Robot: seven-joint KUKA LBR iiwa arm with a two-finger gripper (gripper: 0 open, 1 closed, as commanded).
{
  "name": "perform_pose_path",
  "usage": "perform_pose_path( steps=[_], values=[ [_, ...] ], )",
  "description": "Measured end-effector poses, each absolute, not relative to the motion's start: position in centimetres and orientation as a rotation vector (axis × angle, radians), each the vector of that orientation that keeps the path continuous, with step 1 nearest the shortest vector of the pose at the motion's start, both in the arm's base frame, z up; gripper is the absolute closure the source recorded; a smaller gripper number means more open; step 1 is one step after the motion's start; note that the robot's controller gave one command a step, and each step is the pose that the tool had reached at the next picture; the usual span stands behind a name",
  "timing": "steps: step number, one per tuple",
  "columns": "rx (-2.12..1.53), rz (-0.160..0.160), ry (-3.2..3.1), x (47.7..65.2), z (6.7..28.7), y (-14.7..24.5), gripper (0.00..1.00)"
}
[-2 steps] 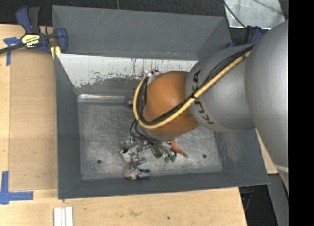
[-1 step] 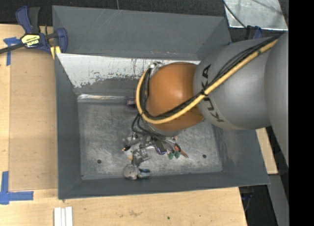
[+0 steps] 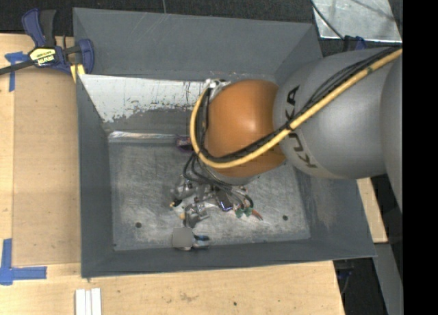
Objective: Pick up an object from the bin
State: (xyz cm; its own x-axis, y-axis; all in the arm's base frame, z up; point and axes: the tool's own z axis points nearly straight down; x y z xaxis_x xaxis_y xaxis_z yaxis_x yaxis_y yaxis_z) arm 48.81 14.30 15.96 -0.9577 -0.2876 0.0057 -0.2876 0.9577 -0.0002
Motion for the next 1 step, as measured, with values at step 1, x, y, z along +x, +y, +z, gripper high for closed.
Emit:
perform_pose_path(
  steps=[1],
  values=[
    [0.475,-0.001,-3.112,49.47,20.89,14.66,1.0]
  ],
)
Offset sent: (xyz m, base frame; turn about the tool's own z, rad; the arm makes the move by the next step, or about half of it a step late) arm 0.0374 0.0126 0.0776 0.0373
